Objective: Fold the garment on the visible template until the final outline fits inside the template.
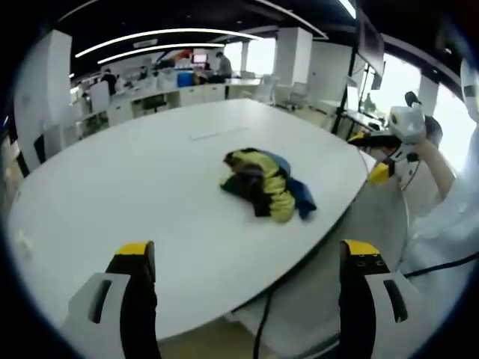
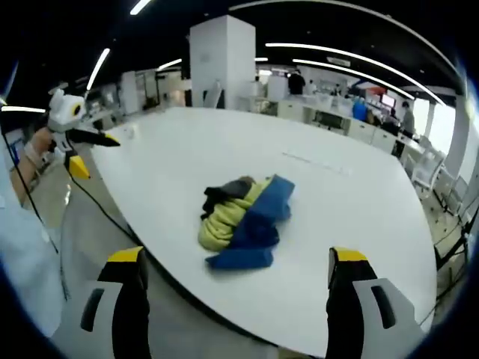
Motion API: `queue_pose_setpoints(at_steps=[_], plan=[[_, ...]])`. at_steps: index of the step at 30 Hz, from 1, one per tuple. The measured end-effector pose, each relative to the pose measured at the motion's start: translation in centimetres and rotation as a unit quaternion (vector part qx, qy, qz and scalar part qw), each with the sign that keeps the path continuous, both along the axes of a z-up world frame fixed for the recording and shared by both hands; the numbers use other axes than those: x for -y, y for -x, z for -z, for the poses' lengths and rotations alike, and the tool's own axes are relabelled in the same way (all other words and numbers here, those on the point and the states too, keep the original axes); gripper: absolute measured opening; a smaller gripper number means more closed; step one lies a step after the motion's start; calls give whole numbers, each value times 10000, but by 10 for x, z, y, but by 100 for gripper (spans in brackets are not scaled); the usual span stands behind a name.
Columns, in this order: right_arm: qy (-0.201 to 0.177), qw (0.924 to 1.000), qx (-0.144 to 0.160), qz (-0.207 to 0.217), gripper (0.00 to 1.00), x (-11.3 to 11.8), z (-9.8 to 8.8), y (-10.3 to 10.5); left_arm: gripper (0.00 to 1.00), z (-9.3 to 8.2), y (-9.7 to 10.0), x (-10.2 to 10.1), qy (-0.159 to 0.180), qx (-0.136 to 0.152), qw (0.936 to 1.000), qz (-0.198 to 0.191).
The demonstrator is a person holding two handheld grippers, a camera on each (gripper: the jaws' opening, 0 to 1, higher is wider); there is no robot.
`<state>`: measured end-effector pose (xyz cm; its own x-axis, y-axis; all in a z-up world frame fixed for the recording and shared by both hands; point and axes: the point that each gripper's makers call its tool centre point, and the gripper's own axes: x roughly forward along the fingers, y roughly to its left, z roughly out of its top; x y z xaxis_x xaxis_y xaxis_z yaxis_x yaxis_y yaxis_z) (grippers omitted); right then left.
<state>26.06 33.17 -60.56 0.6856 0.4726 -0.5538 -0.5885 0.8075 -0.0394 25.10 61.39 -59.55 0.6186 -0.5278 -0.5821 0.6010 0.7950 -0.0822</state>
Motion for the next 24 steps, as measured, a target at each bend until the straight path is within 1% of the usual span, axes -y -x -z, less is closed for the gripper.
queue_pose_setpoints(at_steps=[11, 16, 24], plan=[[61, 10000, -23, -11, 100, 0, -1, -2, 100, 4, 1, -1, 70, -40, 10000, -45], [69, 10000, -10, -26, 100, -1, -2, -5, 100, 6, 0, -2, 48, -94, 9999, -38], [40, 10000, -62, -27, 100, 0, 2, -6, 100, 4, -4, 0, -16, -101, 9999, 7]])
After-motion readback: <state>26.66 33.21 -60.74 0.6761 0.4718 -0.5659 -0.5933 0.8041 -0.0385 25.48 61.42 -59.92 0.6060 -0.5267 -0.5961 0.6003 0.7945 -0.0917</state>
